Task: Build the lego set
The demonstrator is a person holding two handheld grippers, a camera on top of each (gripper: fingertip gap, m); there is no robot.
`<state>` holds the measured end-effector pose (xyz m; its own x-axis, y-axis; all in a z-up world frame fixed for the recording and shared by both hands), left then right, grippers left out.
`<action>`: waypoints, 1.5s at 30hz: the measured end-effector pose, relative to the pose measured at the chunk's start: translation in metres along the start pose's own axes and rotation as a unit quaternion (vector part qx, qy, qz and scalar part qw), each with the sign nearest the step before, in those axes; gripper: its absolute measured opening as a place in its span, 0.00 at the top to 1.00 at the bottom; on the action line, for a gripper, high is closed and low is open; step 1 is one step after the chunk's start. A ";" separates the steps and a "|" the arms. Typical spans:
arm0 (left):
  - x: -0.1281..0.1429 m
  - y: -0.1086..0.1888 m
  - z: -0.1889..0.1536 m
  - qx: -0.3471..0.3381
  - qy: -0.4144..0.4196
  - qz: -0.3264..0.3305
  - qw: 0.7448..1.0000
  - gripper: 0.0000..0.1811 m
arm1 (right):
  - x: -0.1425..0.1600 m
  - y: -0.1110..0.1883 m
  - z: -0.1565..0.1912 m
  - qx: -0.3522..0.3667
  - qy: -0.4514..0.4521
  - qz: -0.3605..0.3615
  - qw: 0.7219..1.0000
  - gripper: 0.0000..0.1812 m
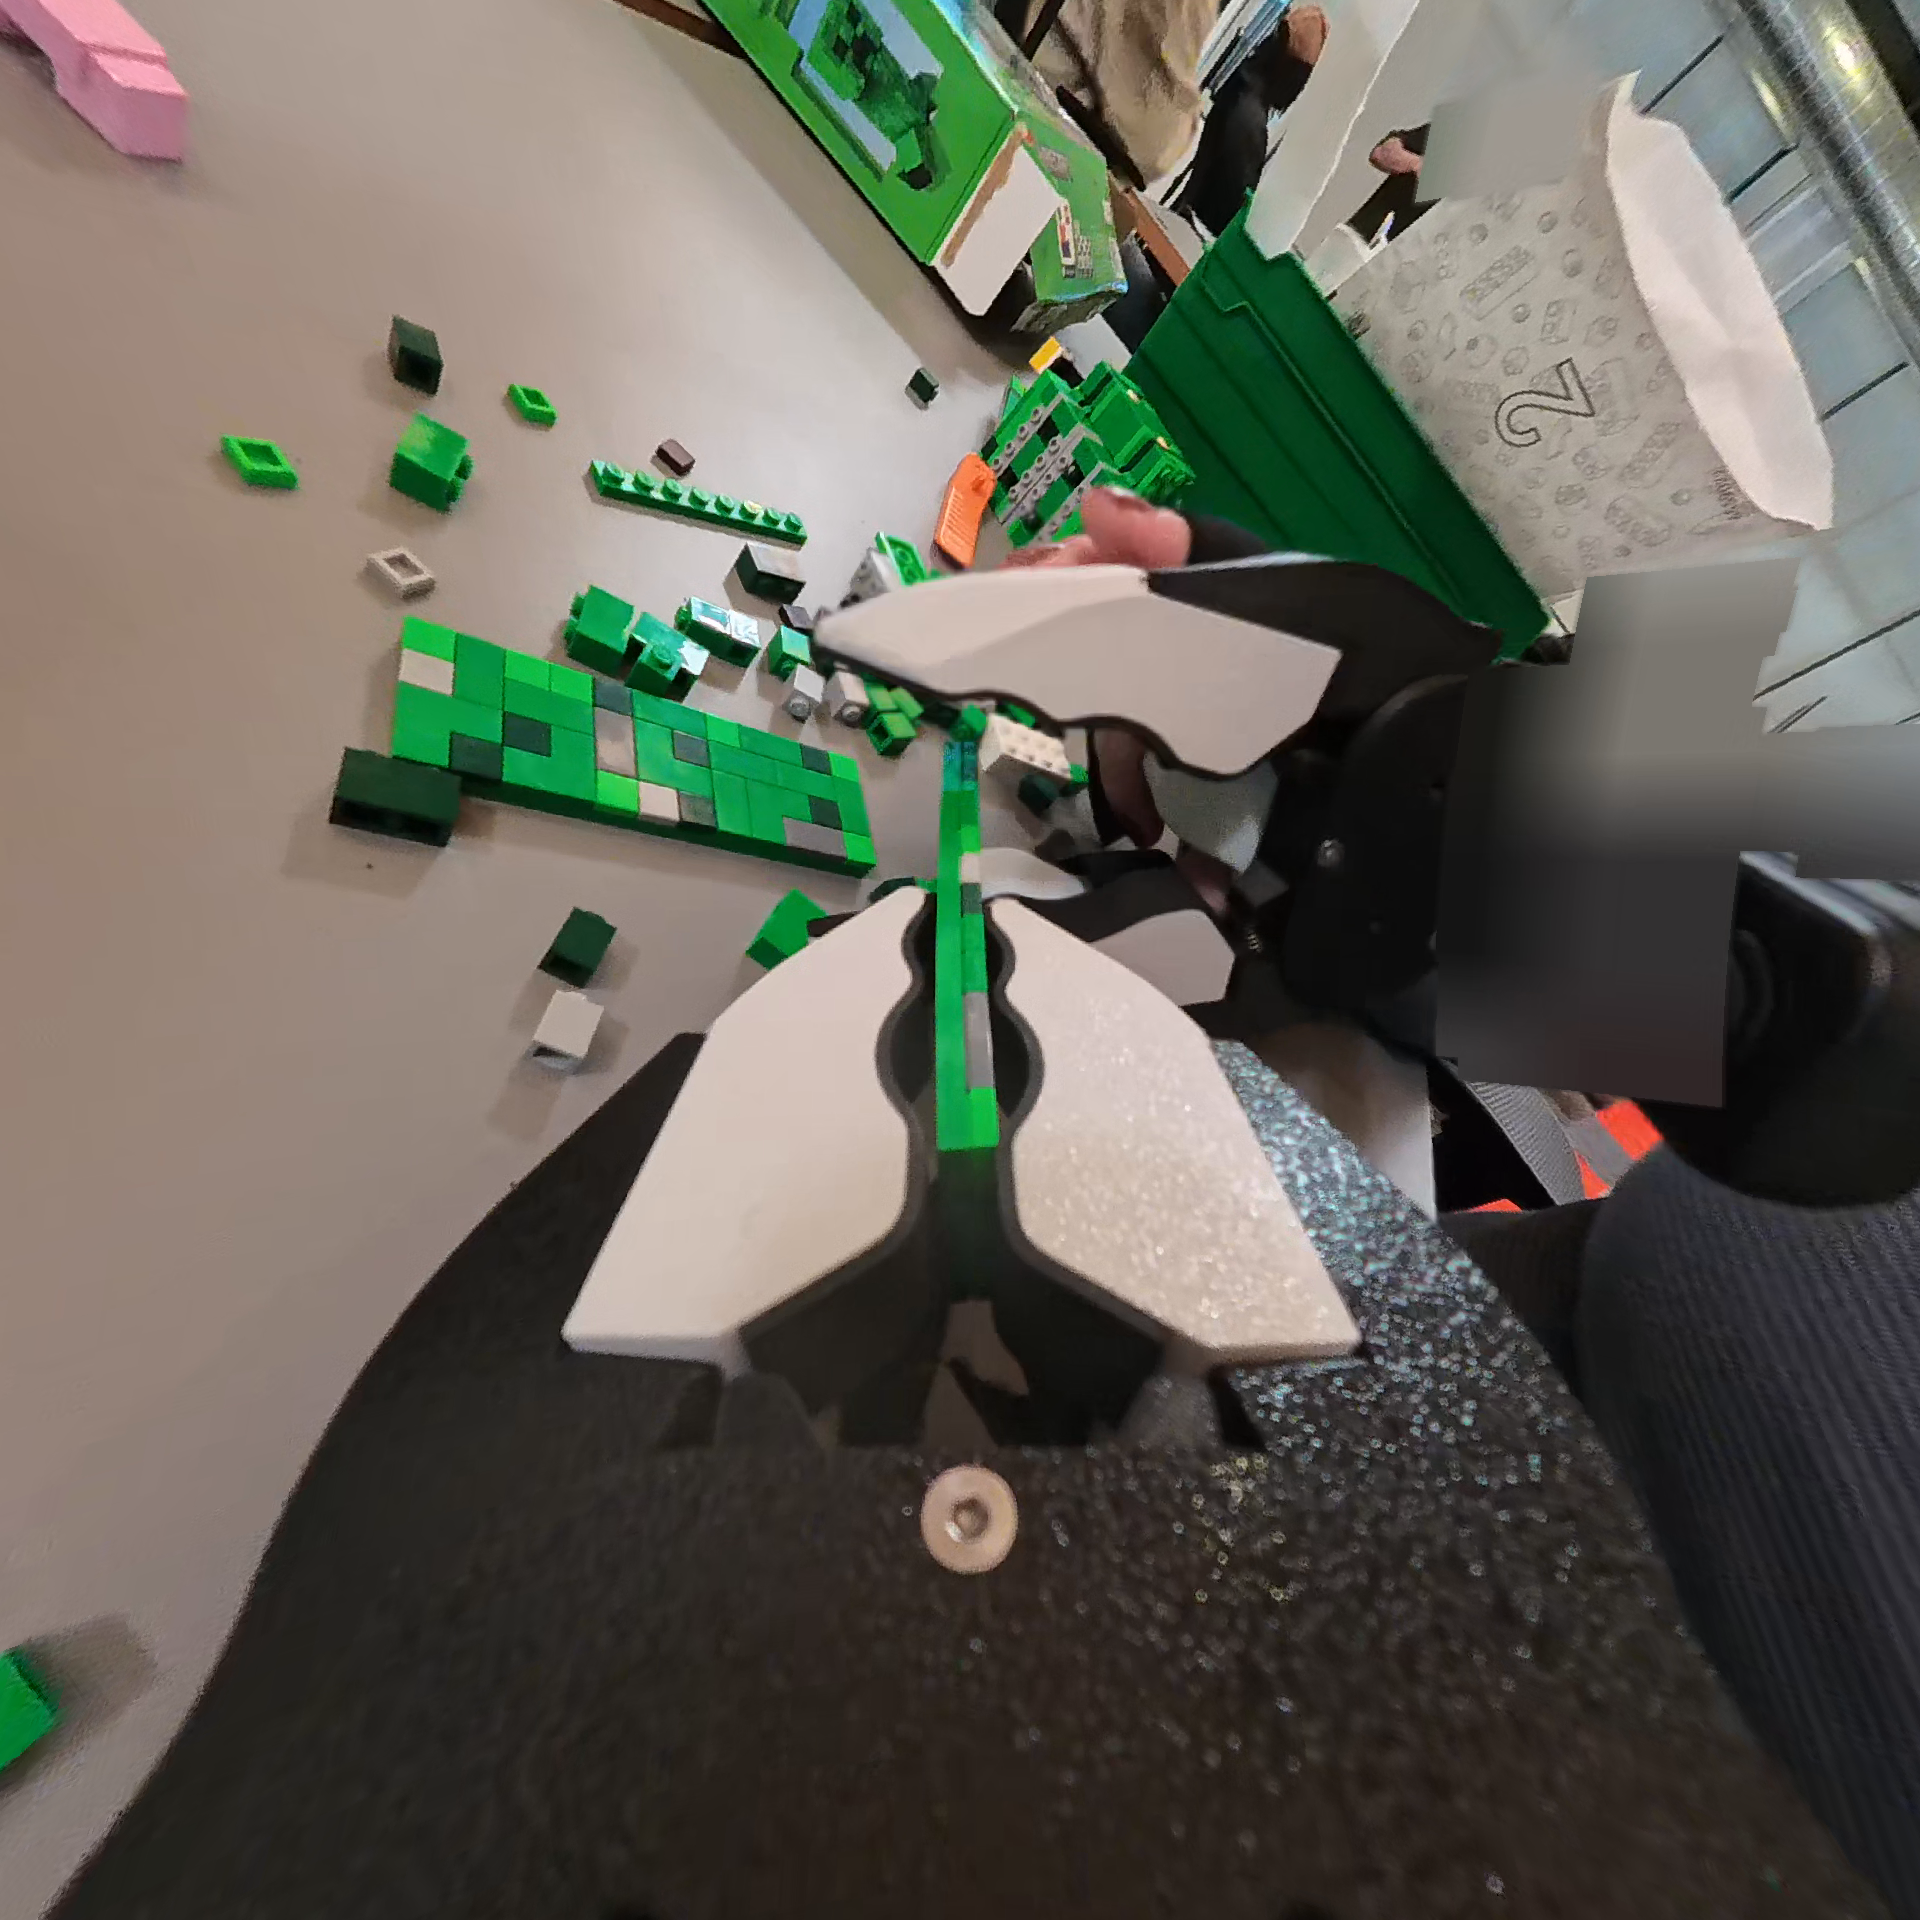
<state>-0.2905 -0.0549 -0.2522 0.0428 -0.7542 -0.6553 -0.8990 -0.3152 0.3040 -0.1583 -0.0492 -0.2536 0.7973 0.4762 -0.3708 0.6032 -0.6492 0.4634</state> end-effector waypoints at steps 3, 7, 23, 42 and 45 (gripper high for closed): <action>-0.001 0.003 -0.002 0.006 -0.007 -0.003 1.000 0.97 | 0.001 -0.002 -0.003 -0.017 -0.028 0.001 0.999 0.70; -0.002 0.003 -0.006 0.023 -0.011 -0.007 1.000 0.97 | -0.001 -0.004 -0.002 -0.013 -0.010 0.007 1.000 0.73; -0.021 0.014 -0.023 -0.017 -0.149 0.048 0.987 0.77 | 0.000 0.000 -0.005 -0.052 0.133 -0.008 0.990 0.77; -0.004 -0.011 -0.012 0.047 -0.144 0.168 0.974 0.94 | -0.006 0.000 0.002 -0.068 0.218 -0.059 0.972 0.77; -0.002 -0.012 -0.006 0.039 -0.084 0.153 0.984 0.97 | -0.006 -0.006 0.005 -0.025 0.270 -0.053 0.961 0.78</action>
Point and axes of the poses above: each gripper's, where its closed fingertips meet, y back along the fingers, x out of its underside, z = x × y across the jaws, the point moved 9 cm from there along y, back along the fingers, and after that the axes turned 6 degrees about y, right-handed, at the moved point
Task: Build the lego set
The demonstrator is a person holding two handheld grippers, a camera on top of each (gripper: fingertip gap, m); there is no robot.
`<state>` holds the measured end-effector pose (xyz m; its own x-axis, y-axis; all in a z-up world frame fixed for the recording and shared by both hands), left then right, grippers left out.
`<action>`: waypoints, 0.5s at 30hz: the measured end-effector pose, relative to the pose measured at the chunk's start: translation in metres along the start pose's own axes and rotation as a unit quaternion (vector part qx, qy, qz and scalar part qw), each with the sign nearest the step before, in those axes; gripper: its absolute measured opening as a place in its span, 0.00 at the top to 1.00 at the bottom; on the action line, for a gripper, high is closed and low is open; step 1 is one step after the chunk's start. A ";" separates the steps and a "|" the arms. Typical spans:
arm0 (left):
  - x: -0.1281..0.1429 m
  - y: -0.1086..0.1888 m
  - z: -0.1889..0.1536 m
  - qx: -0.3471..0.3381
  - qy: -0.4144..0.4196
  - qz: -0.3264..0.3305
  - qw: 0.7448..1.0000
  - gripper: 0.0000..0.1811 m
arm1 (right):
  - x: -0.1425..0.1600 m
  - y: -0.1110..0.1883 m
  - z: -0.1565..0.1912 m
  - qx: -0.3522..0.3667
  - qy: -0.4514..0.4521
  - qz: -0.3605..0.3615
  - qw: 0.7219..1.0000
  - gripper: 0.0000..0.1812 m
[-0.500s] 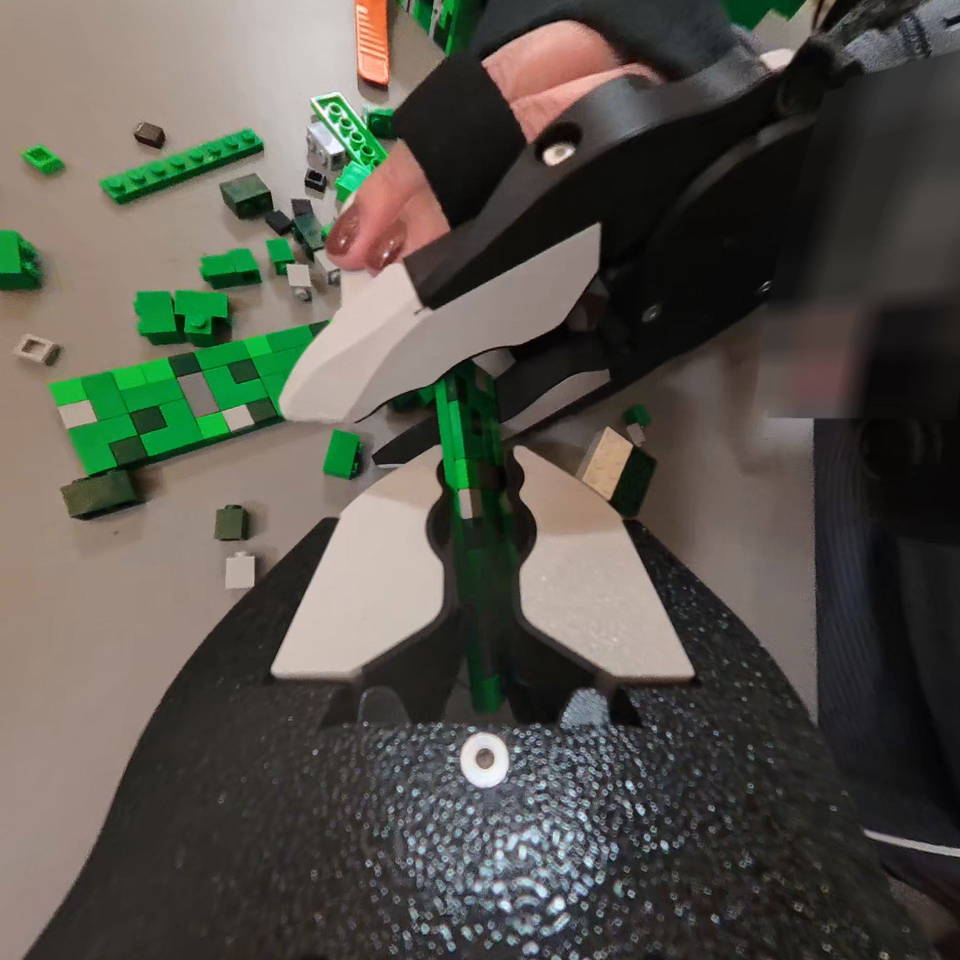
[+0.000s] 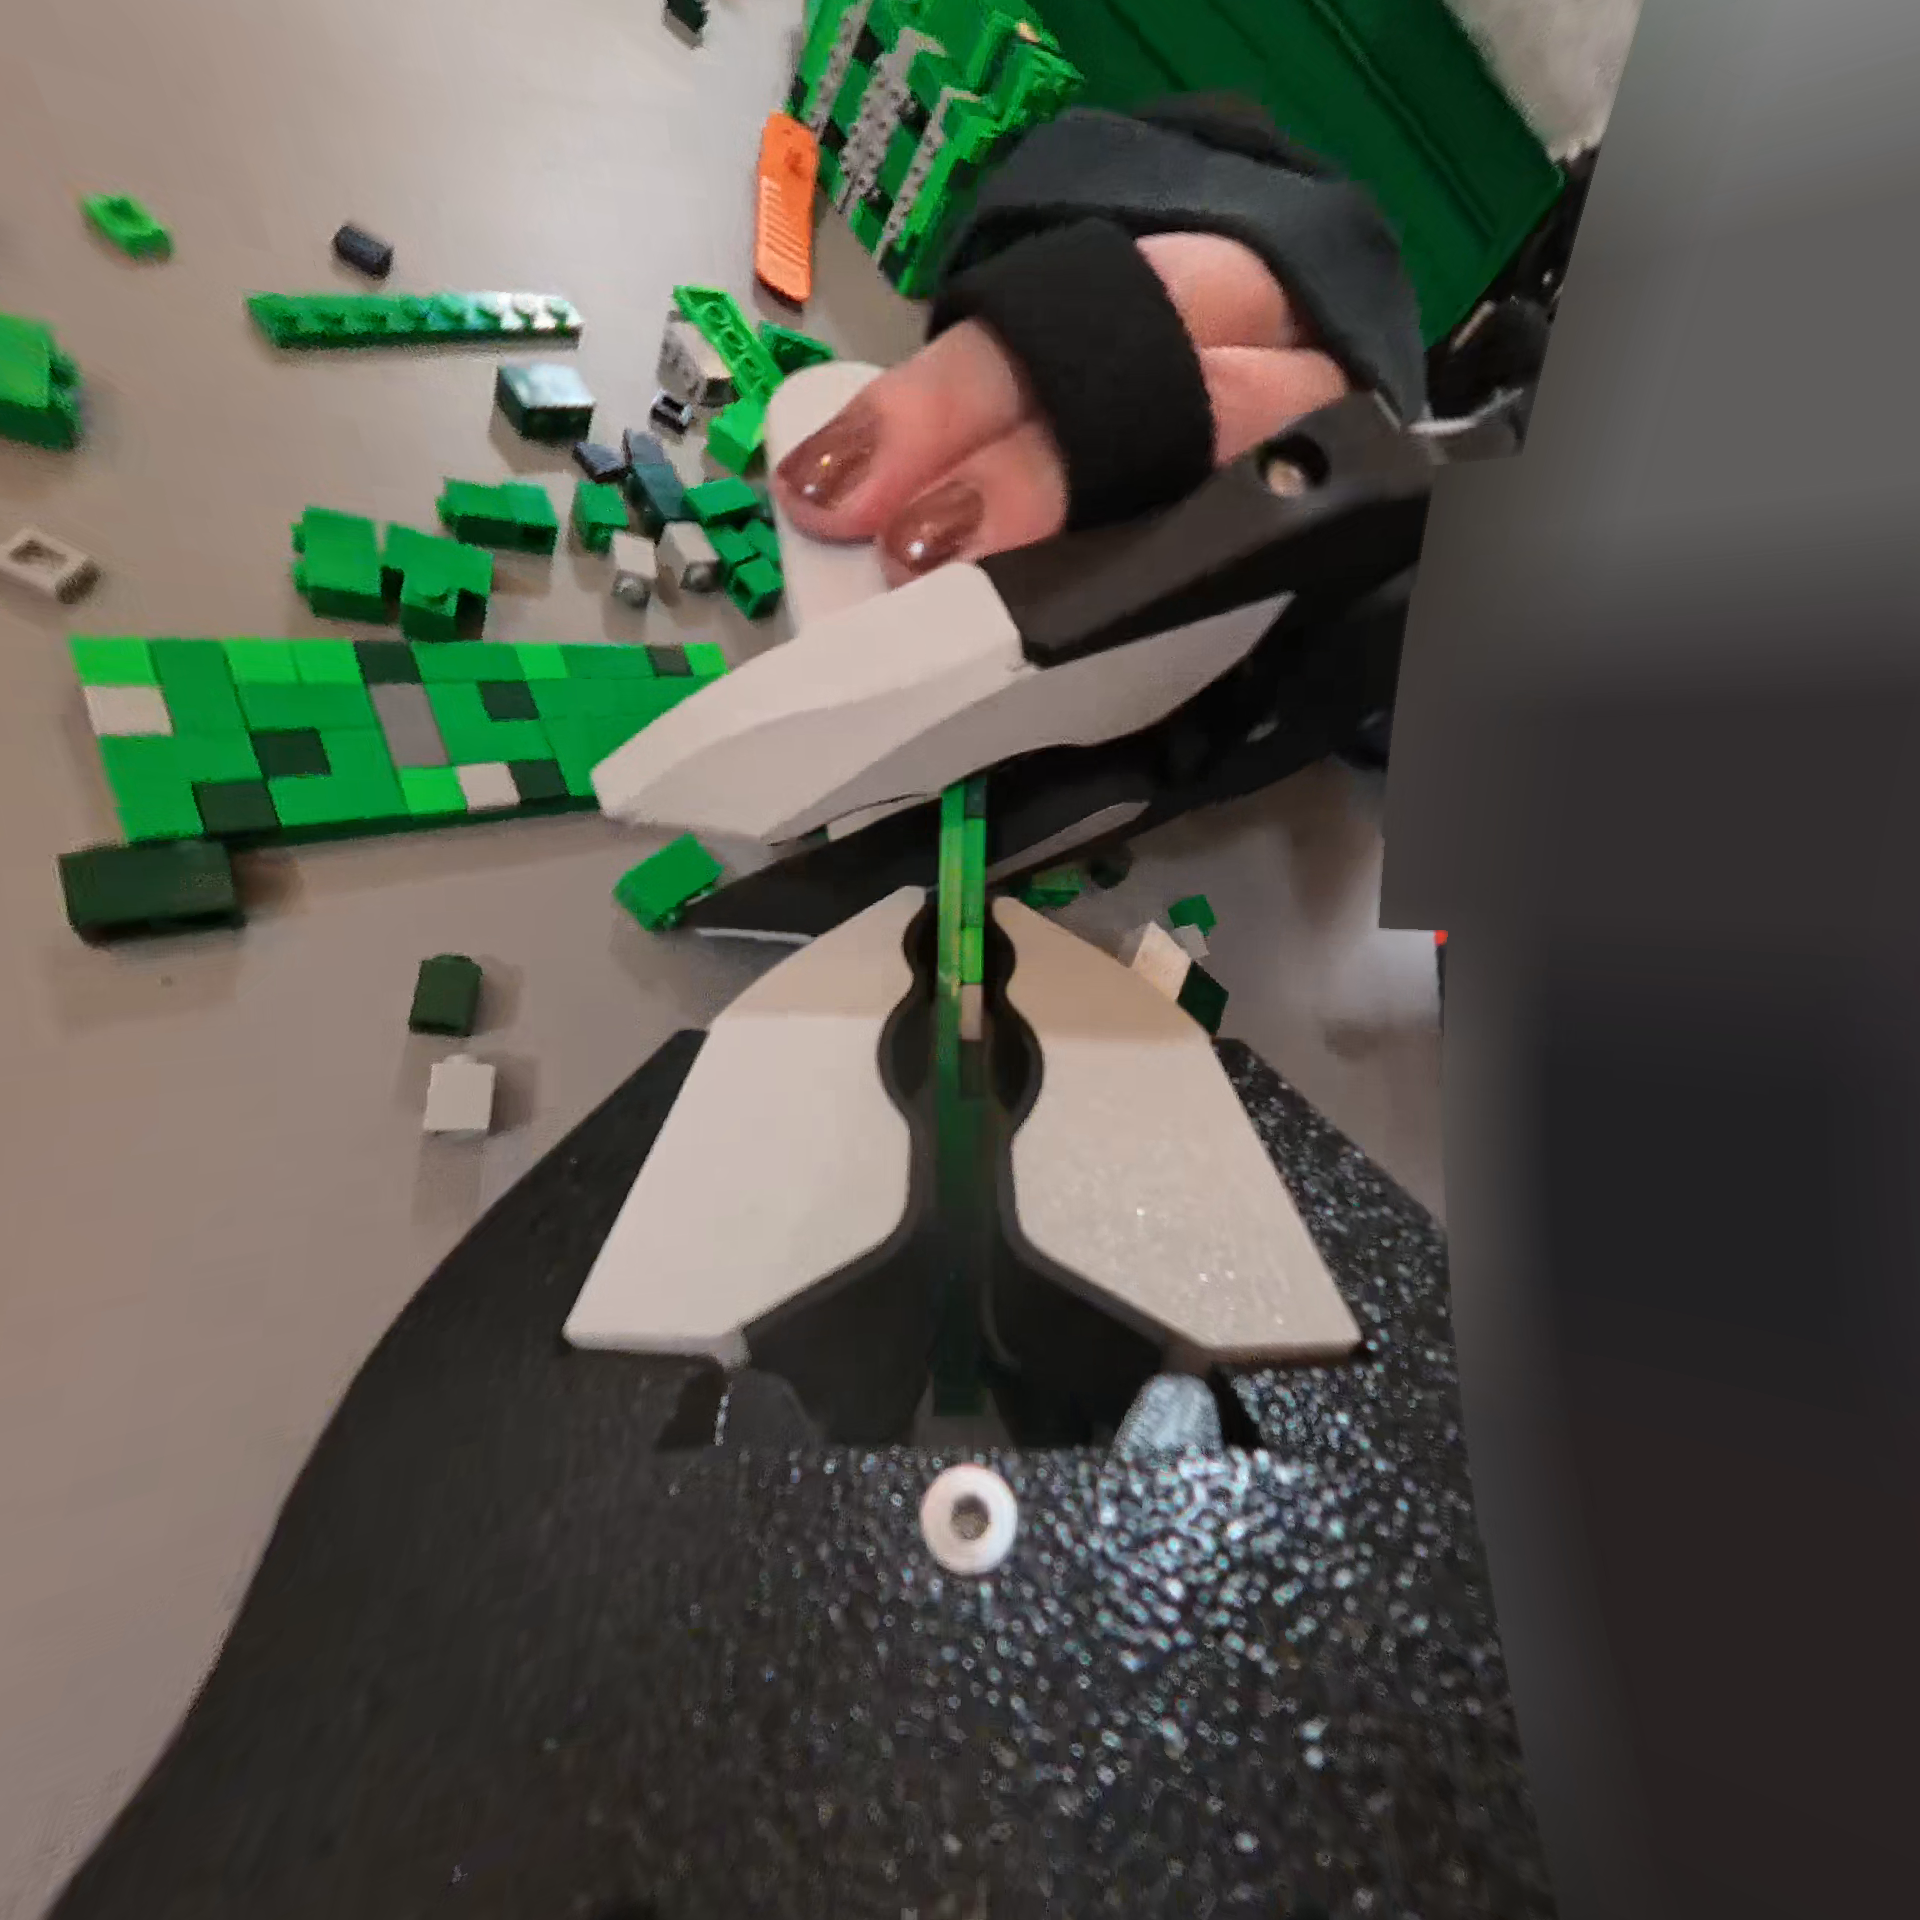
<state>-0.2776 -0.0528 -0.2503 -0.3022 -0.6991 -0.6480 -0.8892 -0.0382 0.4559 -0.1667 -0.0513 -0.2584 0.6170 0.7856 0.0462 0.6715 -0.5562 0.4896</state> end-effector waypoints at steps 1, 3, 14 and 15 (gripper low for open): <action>0.001 0.000 0.001 -0.006 0.012 -0.001 1.000 0.97 | -0.001 -0.002 0.001 0.004 -0.006 0.004 1.000 0.77; 0.003 0.001 0.002 -0.010 0.042 -0.013 0.999 0.97 | -0.001 -0.007 0.001 0.023 -0.016 0.022 0.999 0.77; 0.008 0.001 0.013 0.036 0.125 -0.056 0.990 0.97 | 0.001 -0.009 0.000 0.015 -0.047 0.039 0.998 0.77; 0.008 0.001 0.013 0.040 0.129 -0.056 0.989 0.97 | 0.001 -0.009 -0.001 0.012 -0.047 0.041 0.998 0.77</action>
<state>-0.2851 -0.0494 -0.2629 -0.1113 -0.8535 -0.5091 -0.9395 -0.0766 0.3338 -0.1719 -0.0453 -0.2621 0.7050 0.7092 0.0030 0.6263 -0.6246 0.4665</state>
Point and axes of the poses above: each gripper's, where its closed fingertips meet, y back along the fingers, x out of its underside, z = x × y across the jaws, the point moved 9 cm from there along y, back along the fingers, and after that the axes turned 6 degrees about y, right-handed, at the moved point
